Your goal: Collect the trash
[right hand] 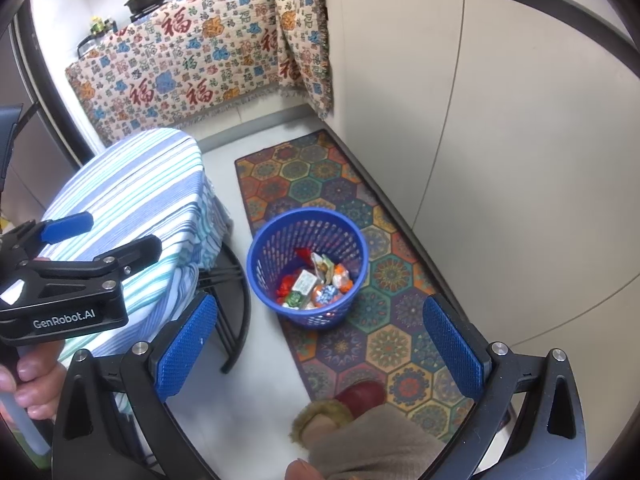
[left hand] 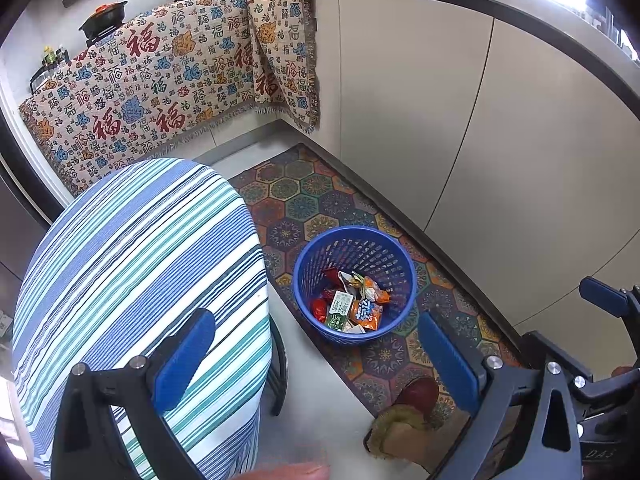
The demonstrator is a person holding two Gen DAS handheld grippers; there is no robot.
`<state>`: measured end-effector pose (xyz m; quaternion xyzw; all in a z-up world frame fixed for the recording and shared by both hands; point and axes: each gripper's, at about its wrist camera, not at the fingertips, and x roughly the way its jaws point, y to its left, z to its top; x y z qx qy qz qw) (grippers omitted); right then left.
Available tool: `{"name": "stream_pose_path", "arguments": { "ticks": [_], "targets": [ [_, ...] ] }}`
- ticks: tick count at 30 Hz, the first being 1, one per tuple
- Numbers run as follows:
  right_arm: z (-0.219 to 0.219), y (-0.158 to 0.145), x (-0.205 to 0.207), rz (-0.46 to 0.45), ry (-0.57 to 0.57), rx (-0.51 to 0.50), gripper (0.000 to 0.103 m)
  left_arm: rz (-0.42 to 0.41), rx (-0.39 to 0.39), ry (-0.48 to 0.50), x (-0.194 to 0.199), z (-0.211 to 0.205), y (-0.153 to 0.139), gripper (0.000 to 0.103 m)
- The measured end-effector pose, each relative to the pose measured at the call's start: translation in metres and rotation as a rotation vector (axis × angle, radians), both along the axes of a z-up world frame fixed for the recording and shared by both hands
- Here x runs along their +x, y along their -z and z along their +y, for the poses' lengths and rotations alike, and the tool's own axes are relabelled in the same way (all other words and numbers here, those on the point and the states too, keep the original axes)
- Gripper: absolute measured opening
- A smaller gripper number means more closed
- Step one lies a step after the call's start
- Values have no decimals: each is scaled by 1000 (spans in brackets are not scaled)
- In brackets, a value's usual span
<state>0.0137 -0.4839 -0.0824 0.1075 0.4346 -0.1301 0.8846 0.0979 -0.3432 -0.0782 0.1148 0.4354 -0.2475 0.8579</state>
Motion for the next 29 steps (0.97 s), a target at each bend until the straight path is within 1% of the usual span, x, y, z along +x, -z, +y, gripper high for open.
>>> {"name": "stream_pose_path", "arguments": {
  "ticks": [19, 22, 29],
  "targets": [
    [1, 0, 0, -1, 0, 0, 103, 0, 0, 7, 0, -2, -1, 103],
    [1, 1, 1, 0, 1, 0, 103, 2, -9, 11, -2, -2, -2, 103],
    [-2, 1, 0, 2, 6, 4, 103, -31, -16, 5, -7, -3, -6, 103]
  ]
}}
